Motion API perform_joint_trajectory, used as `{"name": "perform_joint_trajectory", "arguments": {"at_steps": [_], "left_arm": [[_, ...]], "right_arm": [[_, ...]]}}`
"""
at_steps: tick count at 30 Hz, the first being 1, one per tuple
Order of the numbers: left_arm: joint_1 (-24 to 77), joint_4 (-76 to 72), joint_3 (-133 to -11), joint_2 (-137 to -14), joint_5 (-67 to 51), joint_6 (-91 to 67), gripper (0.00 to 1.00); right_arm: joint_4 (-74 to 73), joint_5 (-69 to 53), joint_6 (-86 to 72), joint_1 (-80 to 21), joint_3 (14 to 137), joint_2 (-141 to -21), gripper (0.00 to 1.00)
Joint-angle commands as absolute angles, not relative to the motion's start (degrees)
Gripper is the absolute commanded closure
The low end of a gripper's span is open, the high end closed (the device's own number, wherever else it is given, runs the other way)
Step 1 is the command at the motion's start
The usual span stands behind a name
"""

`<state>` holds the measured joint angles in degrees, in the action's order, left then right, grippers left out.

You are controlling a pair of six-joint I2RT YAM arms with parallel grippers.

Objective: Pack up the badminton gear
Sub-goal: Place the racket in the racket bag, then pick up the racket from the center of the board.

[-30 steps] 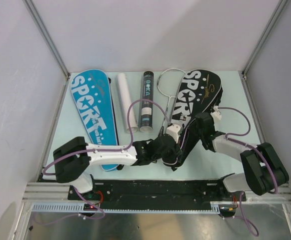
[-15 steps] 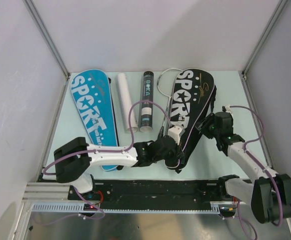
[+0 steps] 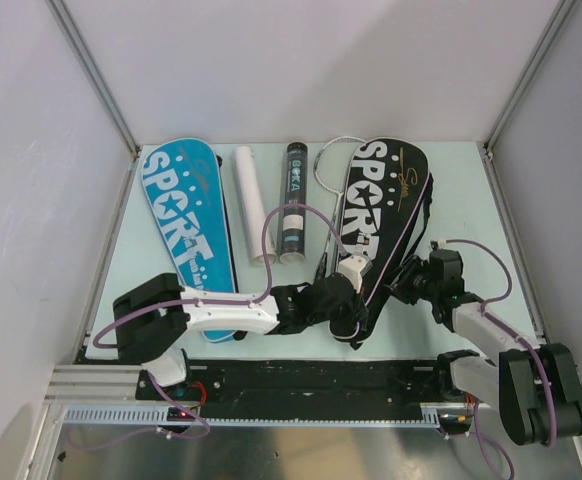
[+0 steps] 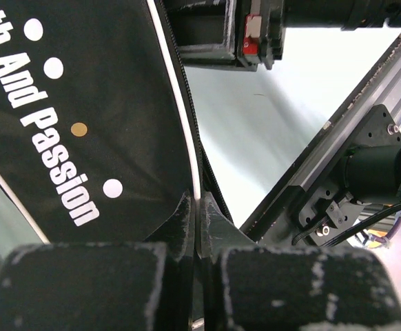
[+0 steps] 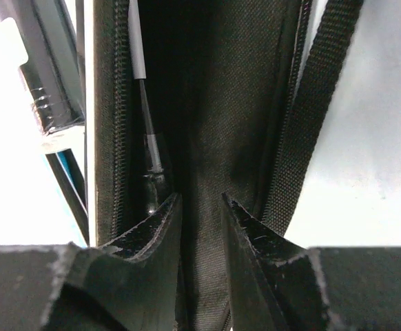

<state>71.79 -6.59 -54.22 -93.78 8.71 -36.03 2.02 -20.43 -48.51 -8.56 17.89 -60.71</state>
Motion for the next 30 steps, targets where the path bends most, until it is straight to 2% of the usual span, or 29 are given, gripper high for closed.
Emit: {"name": "perform_joint_trajectory", "arguments": {"at_steps": [1, 10, 19, 23, 27, 30], "left_arm": [[72.4, -11.5, -56.3, -93.6, 8.3, -35.2, 1.00], [72.8, -14.2, -55.6, -94.1, 7.1, -34.0, 1.00], [73.1, -15.9, -55.2, -95.4, 5.9, -32.7, 1.00], [73.2, -16.0, -54.8, -95.3, 6.9, -32.8, 1.00], [73.2, -15.9, -54.7, -95.0, 7.5, -33.1, 0.89], [73.2, -15.9, -55.0, -95.0, 7.8, -33.0, 0.76]], "right_arm": [[16.8, -24.8, -53.3, -9.8, 15.3, -63.0, 0.67], [22.5, -25.3, -54.6, -11.3, 14.0, -68.0, 0.69], [20.5, -23.2, -52.1, -11.9, 16.1, -69.6, 0.74], [13.6, -20.2, -53.0, -11.4, 17.3, -68.6, 0.73], [0.6, -13.4, -54.9, -9.4, 19.0, -61.5, 0.63], [-8.8, -6.4, -56.0, -8.5, 20.2, -54.4, 0.59]]}}
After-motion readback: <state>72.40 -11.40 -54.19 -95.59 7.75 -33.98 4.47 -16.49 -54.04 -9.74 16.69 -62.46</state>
